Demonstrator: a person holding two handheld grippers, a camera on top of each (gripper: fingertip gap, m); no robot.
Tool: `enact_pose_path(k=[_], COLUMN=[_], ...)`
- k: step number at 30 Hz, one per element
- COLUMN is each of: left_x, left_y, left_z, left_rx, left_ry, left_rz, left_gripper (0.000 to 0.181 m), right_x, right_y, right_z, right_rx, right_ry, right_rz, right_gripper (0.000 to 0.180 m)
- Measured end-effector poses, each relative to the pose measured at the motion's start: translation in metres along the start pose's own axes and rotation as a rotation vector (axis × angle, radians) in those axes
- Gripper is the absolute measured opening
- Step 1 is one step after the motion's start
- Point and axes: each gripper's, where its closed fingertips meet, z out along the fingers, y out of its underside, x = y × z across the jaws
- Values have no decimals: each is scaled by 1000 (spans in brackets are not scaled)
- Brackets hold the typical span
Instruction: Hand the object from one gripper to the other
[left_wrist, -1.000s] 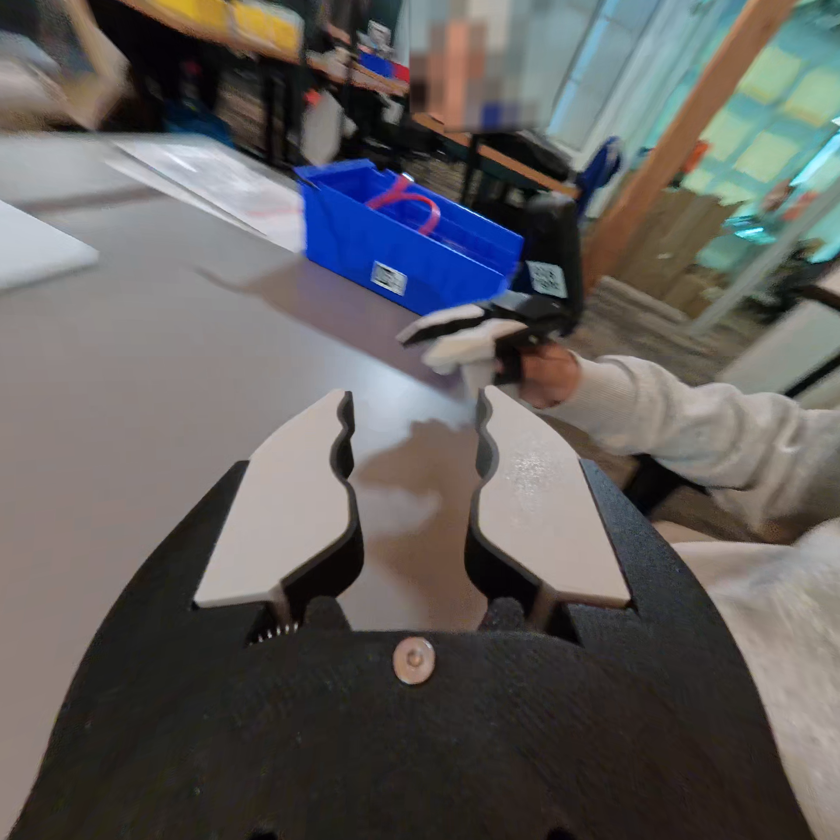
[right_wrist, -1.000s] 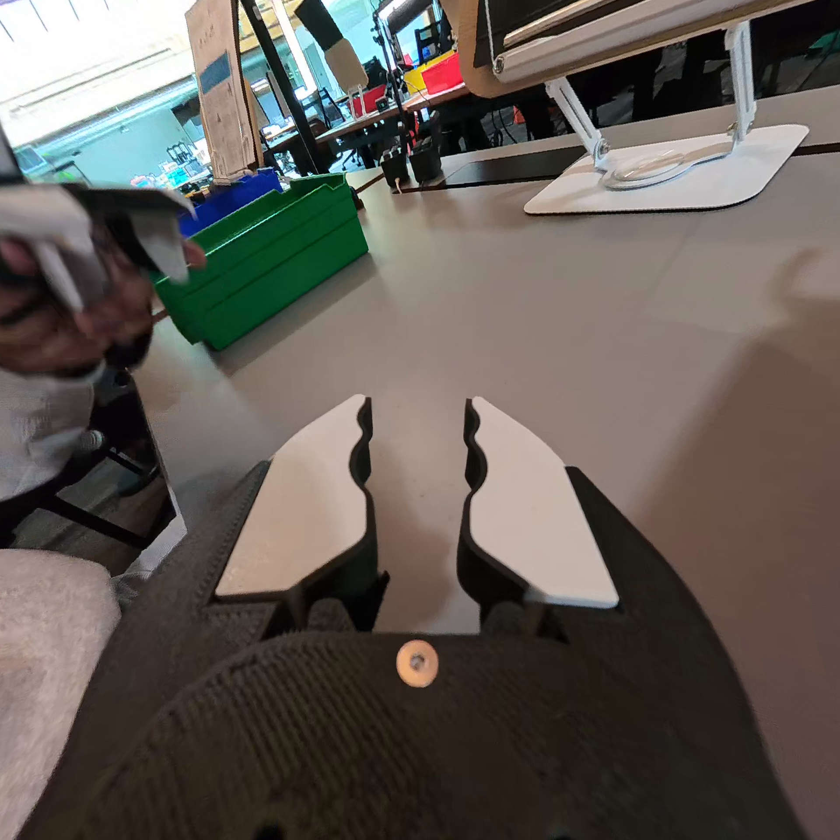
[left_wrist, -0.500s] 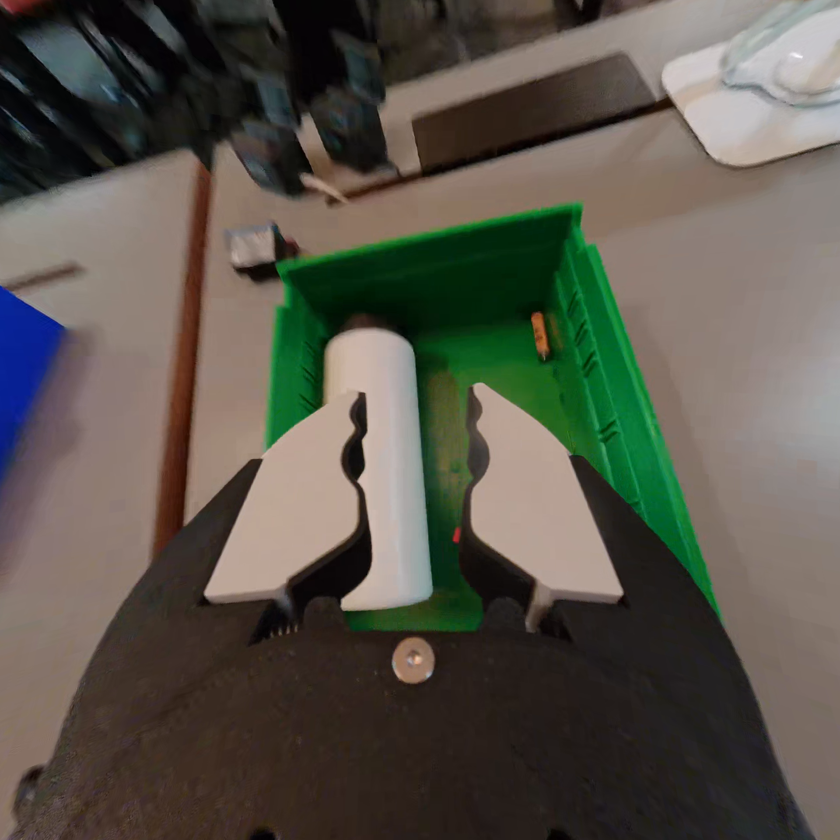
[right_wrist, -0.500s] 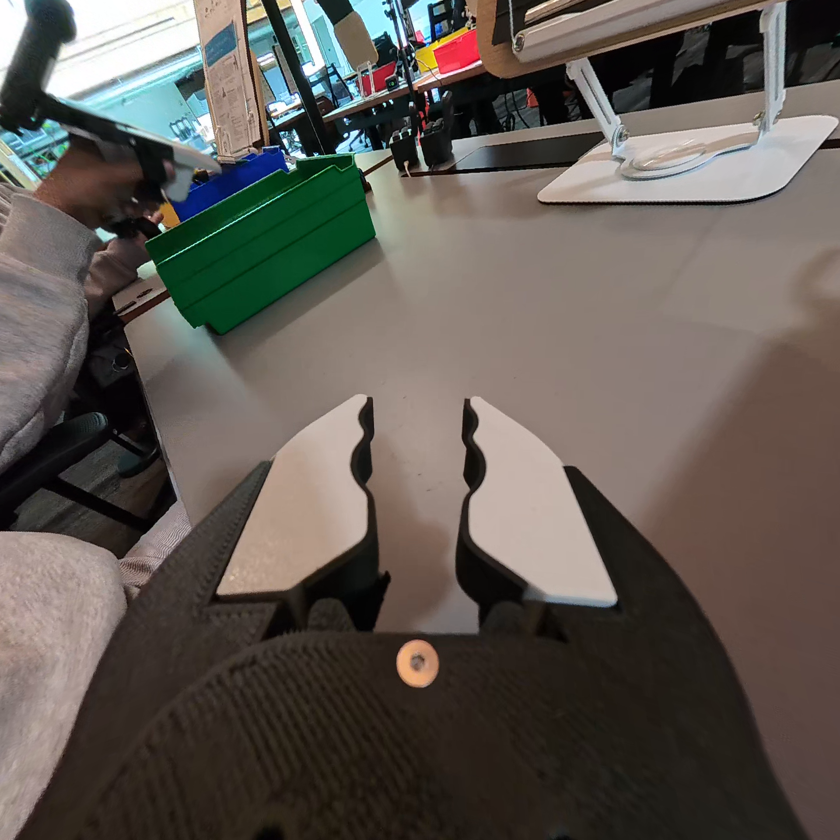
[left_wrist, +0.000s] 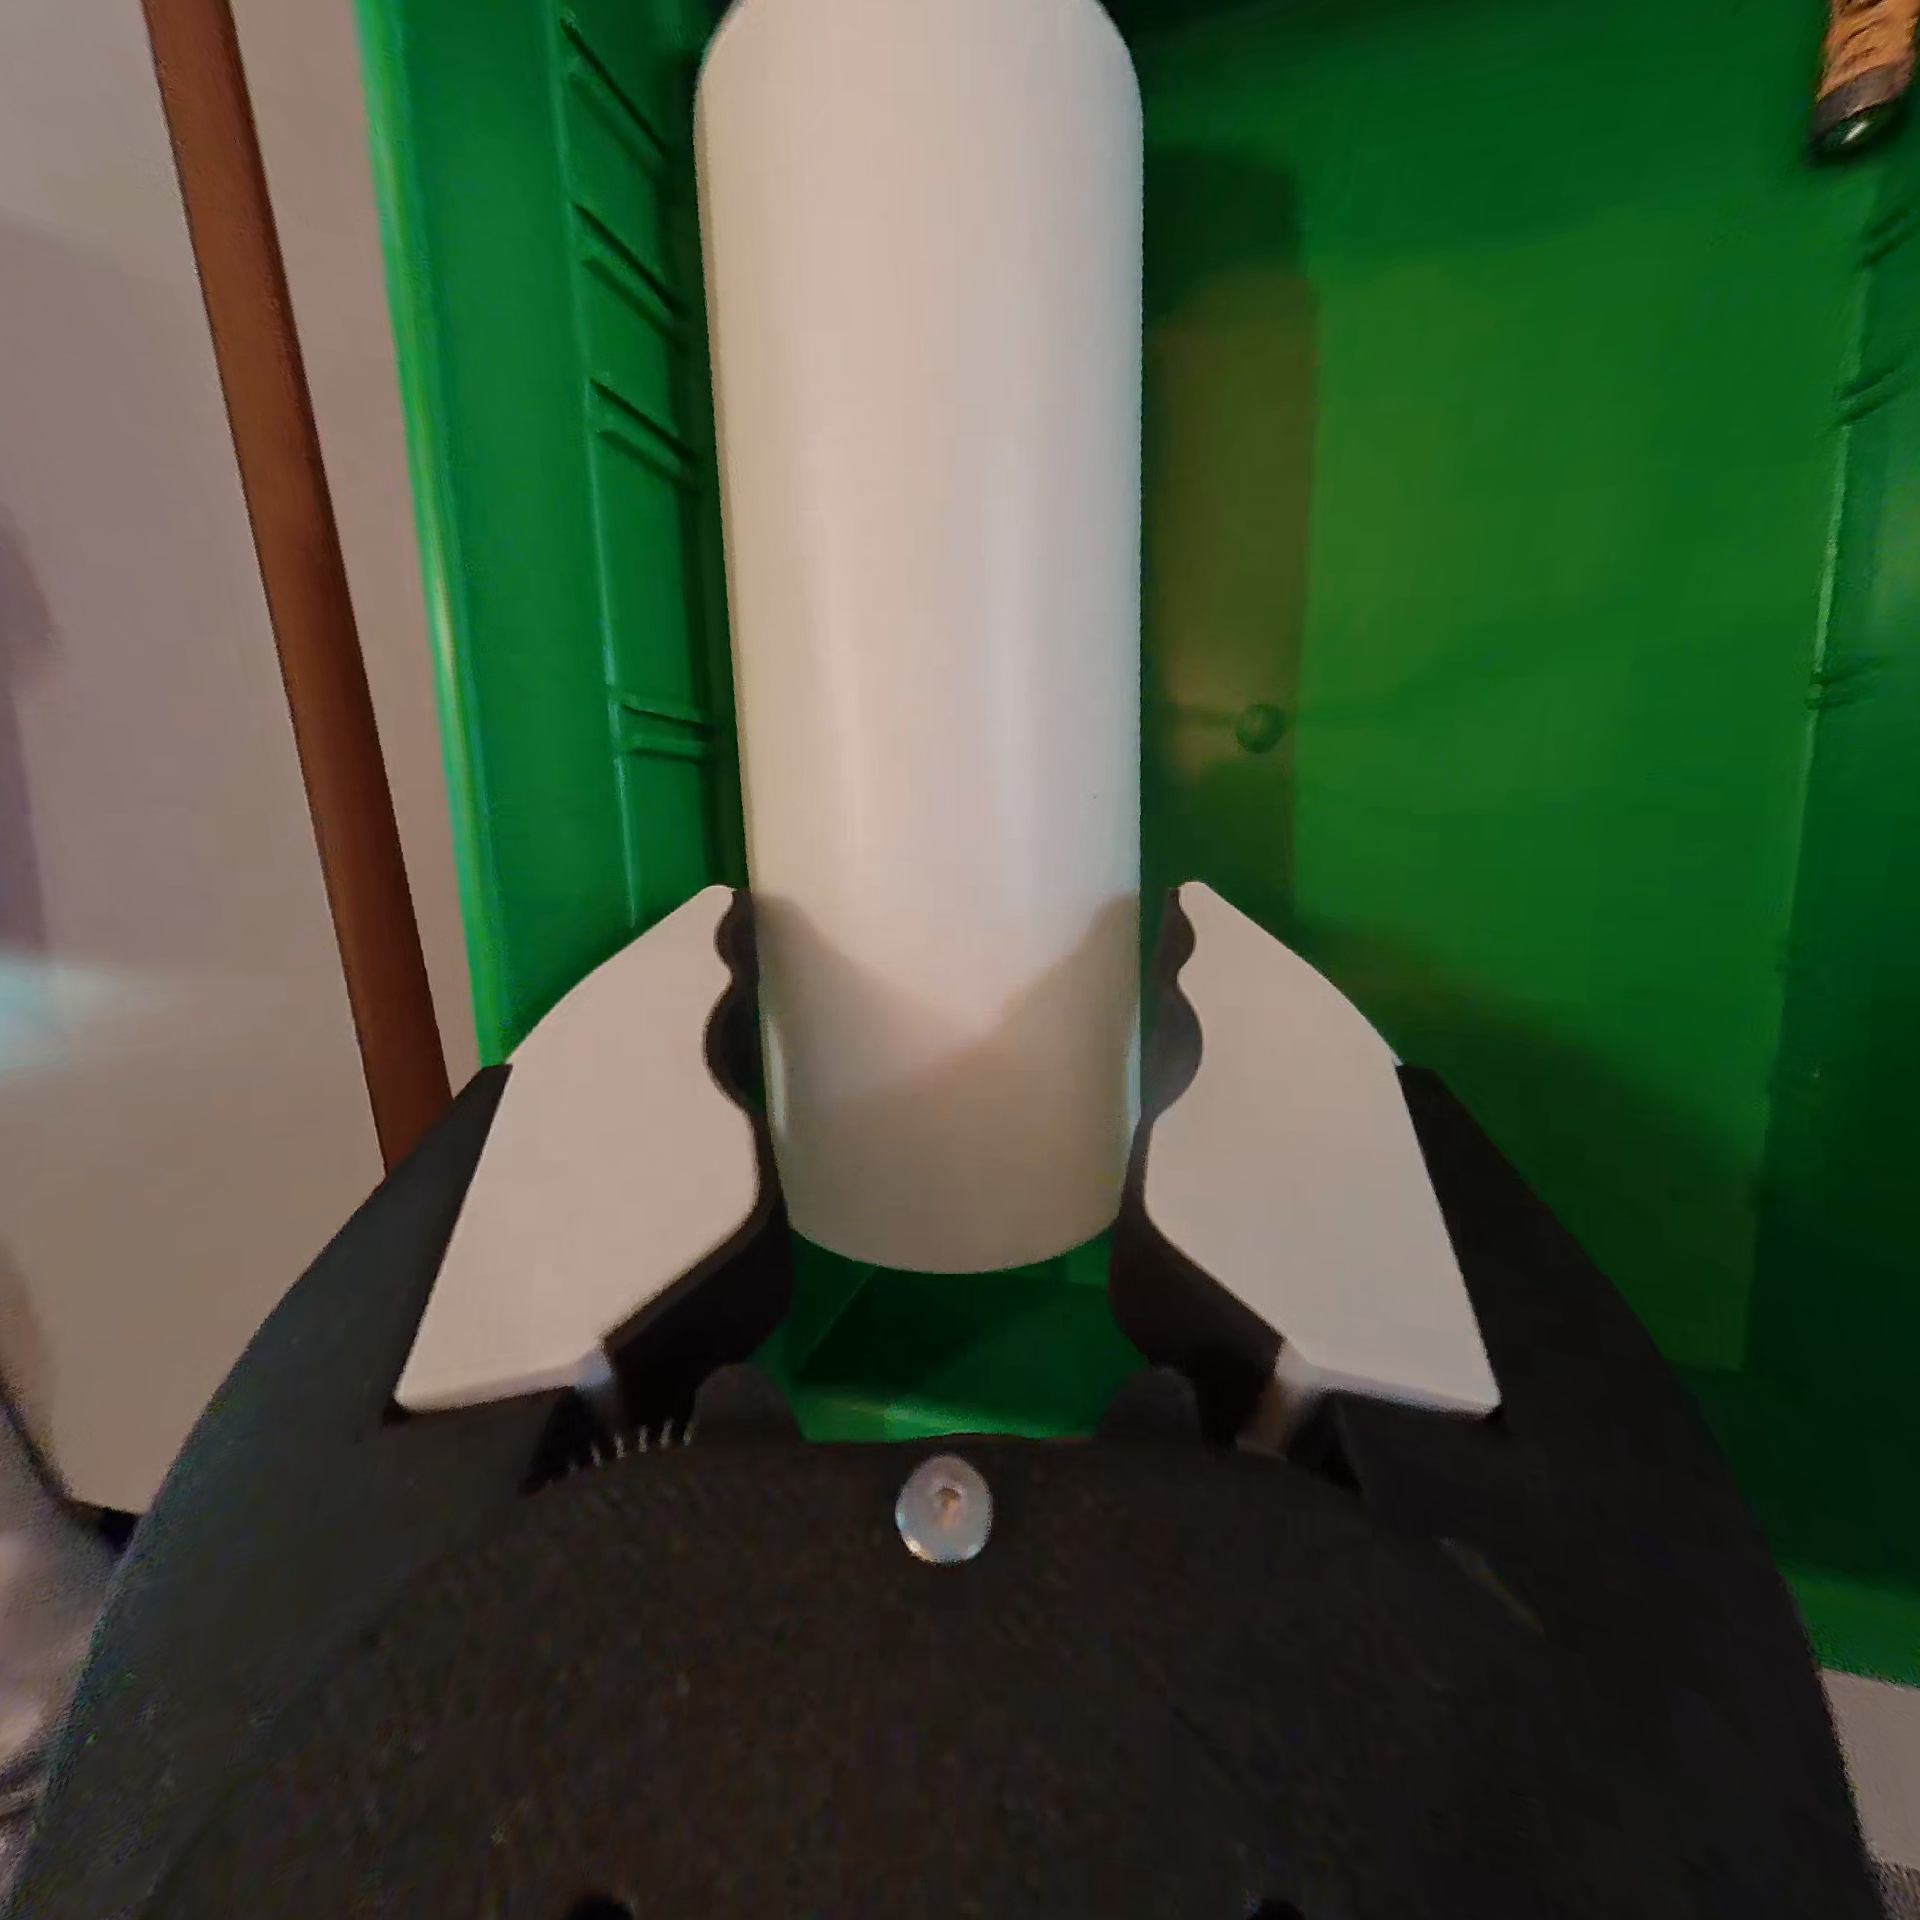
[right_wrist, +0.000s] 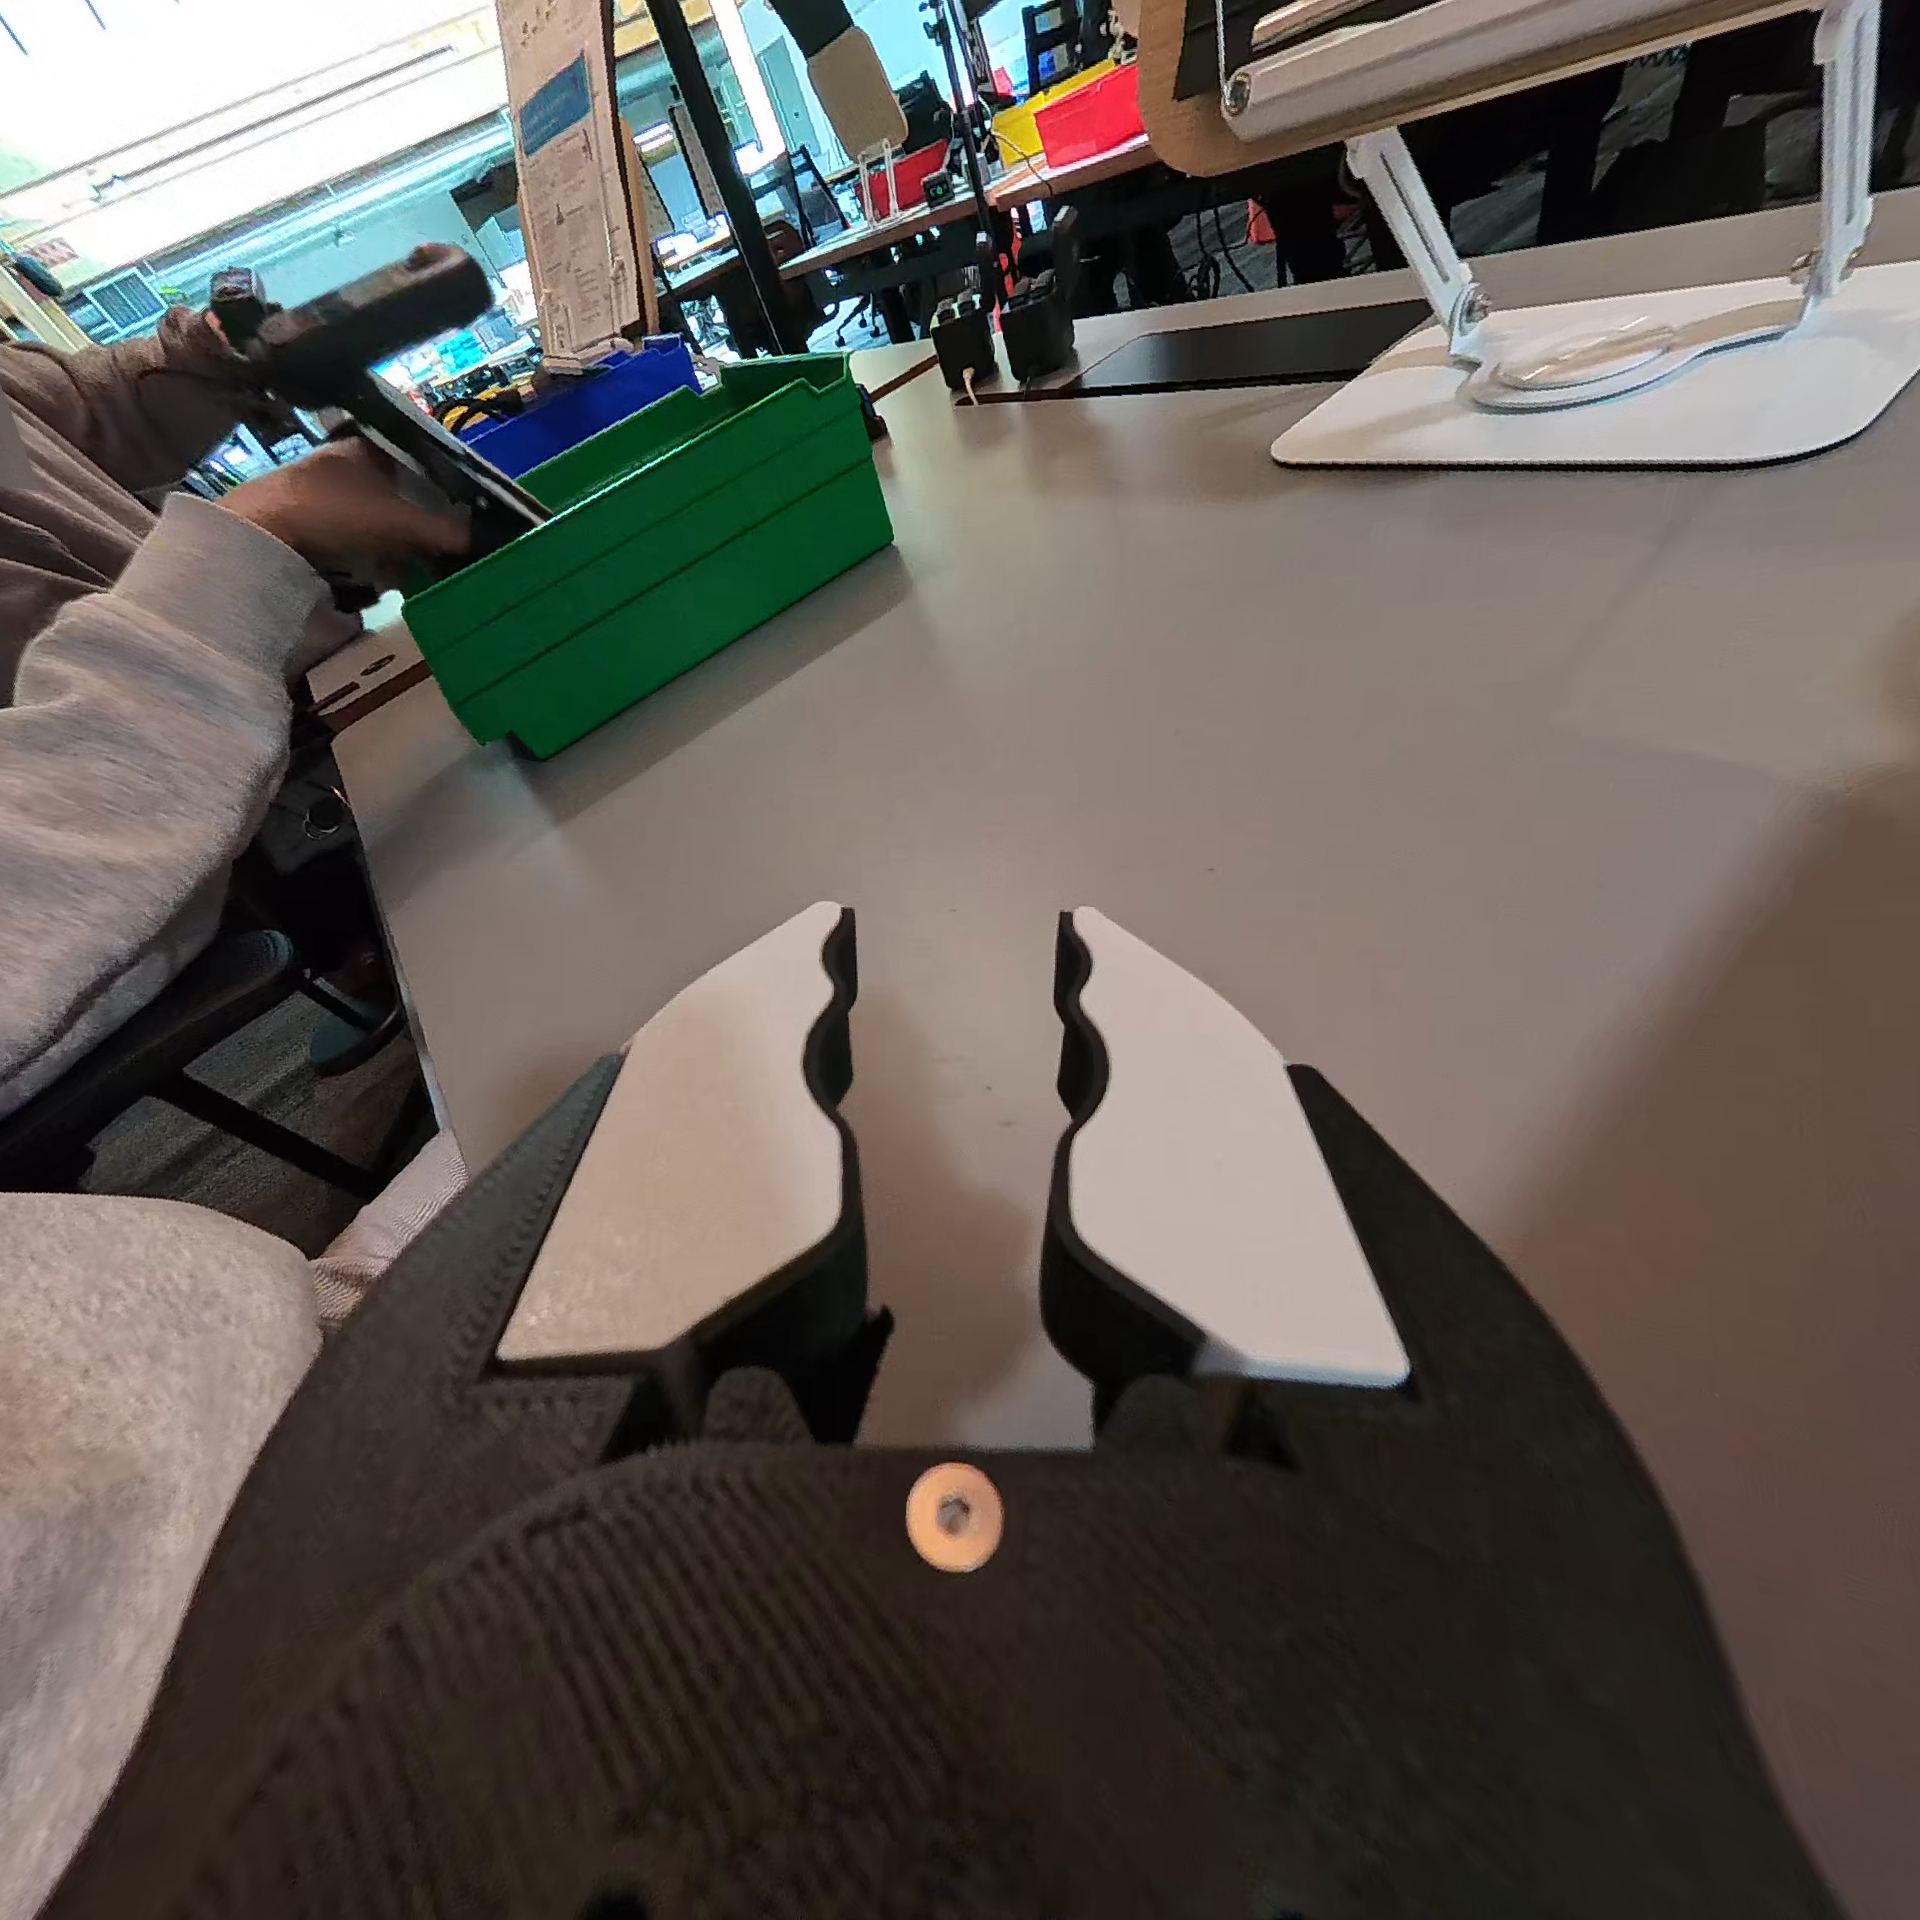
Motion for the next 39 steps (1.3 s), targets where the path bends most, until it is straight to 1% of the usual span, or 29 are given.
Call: enact_pose_path(k=[1,2,5,6,7,12,15,19,25,27,31,36,39], left_x=[3,7,12,15,20,19,16,10,10,10,9,19,31], left_y=[4,9,20,22,18,14,7,-8,-20,-28,-54,-86,-98], left_z=[4,9,19,21,21,24,21,4,-21,-31,-65,-132,-171], left_rx=[-32,-76,-187,-214,-195,-163,-93,31,137,205,433,780,914], left_ry=[0,3,-57,-61,-35,-17,22,77,169,209,349,667,867], left_rz=[6,22,112,128,112,52,-24,-108,-175,-194,-297,-394,-424], left_gripper=[79,85,103,105,100,96,90,87,87,87,86,85,85], right_x=[0,-1,-2,-2,-2,-2,-2,-2,-3,-3,-3,-2,0], right_y=[-1,-1,-3,-3,-3,-4,-4,-4,-4,-4,-4,-4,-13], right_z=[0,-1,-2,-2,-2,-2,-2,-2,-2,-3,-3,-1,6], right_rx=[3,7,15,18,19,20,21,20,22,23,24,21,35], right_ry=[-2,-4,-10,-12,-13,-17,-19,-21,-22,-23,-23,-14,8], right_rz=[0,1,7,9,10,13,15,20,18,18,21,17,-57], right_gripper=[37,37,37,37,37,37,36,36,36,36,36,36,36])
